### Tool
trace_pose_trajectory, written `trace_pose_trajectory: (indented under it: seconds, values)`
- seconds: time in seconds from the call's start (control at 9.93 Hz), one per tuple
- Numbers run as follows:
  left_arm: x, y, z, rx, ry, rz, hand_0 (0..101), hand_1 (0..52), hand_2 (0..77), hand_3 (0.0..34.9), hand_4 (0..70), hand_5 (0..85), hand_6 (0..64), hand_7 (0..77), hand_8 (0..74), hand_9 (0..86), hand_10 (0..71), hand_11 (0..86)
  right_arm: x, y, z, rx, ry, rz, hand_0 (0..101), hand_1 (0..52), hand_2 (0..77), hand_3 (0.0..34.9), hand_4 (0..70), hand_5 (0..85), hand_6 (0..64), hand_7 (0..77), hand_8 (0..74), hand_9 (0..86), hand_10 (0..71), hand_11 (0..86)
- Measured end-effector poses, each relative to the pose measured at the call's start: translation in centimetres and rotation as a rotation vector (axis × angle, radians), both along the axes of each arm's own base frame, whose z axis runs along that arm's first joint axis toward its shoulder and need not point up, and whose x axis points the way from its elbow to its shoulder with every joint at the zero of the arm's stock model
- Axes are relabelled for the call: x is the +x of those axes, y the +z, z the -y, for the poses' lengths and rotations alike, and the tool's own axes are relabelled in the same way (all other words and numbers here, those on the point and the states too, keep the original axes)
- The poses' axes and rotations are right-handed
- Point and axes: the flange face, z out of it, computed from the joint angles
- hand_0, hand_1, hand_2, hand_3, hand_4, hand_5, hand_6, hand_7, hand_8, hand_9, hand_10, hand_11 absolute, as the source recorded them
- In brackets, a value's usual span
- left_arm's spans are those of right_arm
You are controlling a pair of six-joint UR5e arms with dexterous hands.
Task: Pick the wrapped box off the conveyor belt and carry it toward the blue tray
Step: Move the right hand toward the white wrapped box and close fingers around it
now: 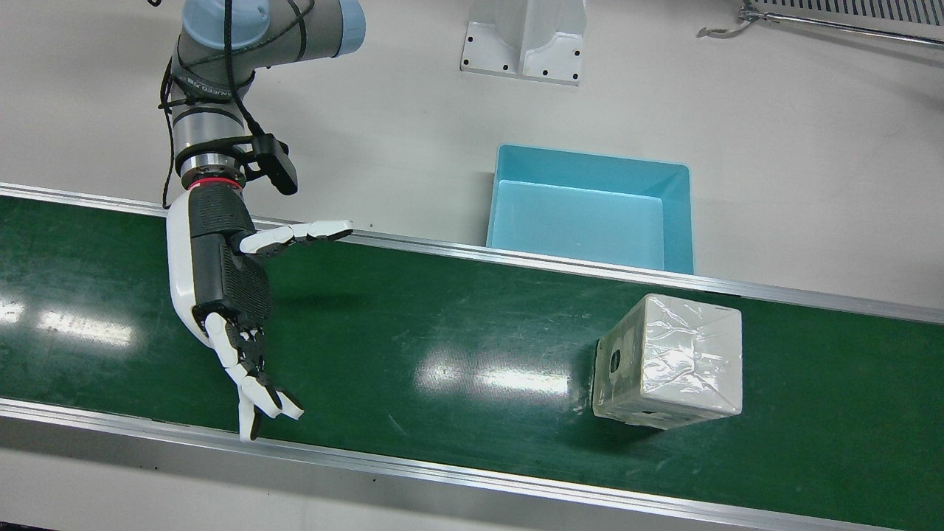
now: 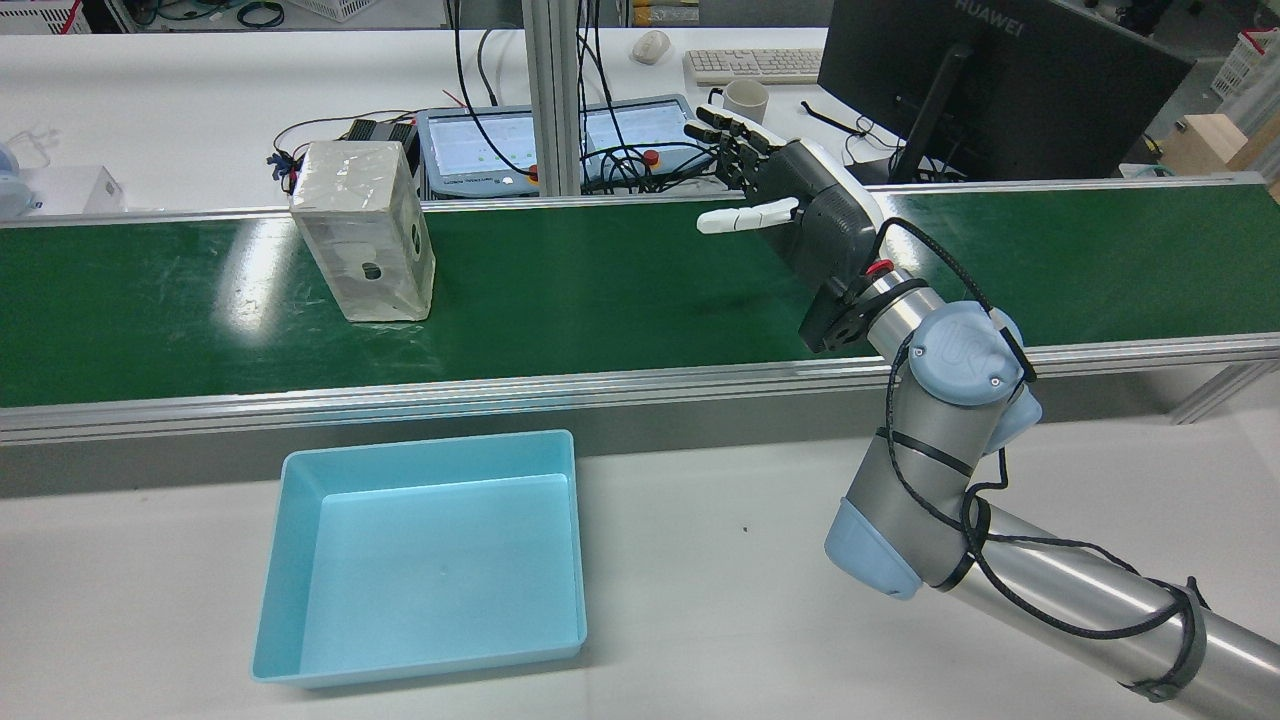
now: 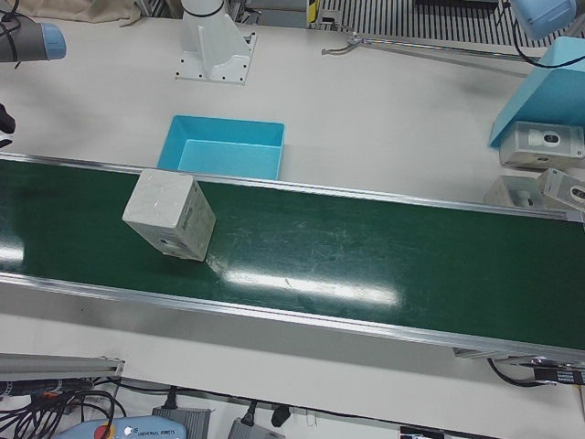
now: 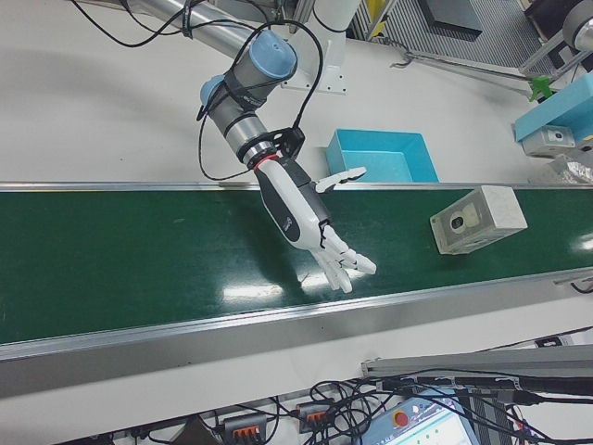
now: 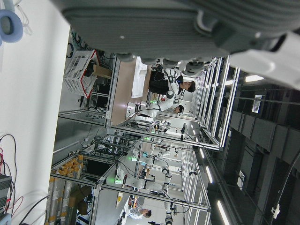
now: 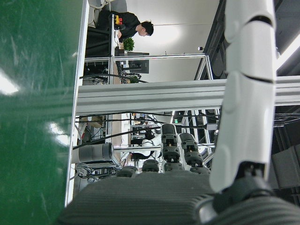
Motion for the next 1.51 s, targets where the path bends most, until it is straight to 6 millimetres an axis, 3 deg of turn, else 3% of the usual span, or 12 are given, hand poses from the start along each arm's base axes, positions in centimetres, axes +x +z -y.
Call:
trace_pose_trajectory:
  seconds: [0.5,0.91,1.01,1.21,1.51]
  values:
    - [0.0,0.0,0.0,0.0,0.0,0.0,0,0.0,1.1,0.0,0.0,1.1,0.5,0.5,0.5,0.5,0.5,0.5,-1.7,1.1,-0.2,-0.023,0.002,-0.011,47,12.5,8.7,0.0,7.6,12.0,4.9,14.7,1.6,1.6,0.0,1.1]
    - [0.0,0.0,0.0,0.0,0.0,0.0,0,0.0,1.1,0.0,0.0,1.1,0.5,0.5,0.5,0.5,0.5,0.5,-2.1,0.0,0.1,-0.021,0.013,-0.002,47,12.5,8.7,0.0,7.6,12.0,4.9,14.7,0.5,1.6,0.0,1.1]
    - [0.0,0.0,0.0,0.0,0.0,0.0,0,0.0,0.5,0.0,0.0,1.1,0.5,0.5,0.5,0.5,0.5,0.5,-2.0,-0.2,0.1,-0.025,0.014,-0.005,48,16.4,10.4,0.0,8.7,14.2,4.9,16.4,0.5,1.6,0.0,1.1]
    - [0.0,0.0,0.0,0.0,0.0,0.0,0,0.0,0.5,0.0,0.0,1.1,0.5,0.5,0.5,0.5,0.5,0.5,-1.9,-0.7,0.0,-0.037,0.014,-0.016,50,18.0,10.4,0.0,8.7,15.3,6.0,18.5,0.5,1.6,0.0,1.1]
    - [0.0,0.0,0.0,0.0,0.0,0.0,0,0.0,1.1,0.0,0.0,1.1,0.5,0.5,0.5,0.5,0.5,0.5,-2.5,-1.2,0.0,-0.039,0.009,-0.017,48,13.1,11.4,0.0,6.0,13.1,3.8,16.9,0.5,1.6,0.0,1.1]
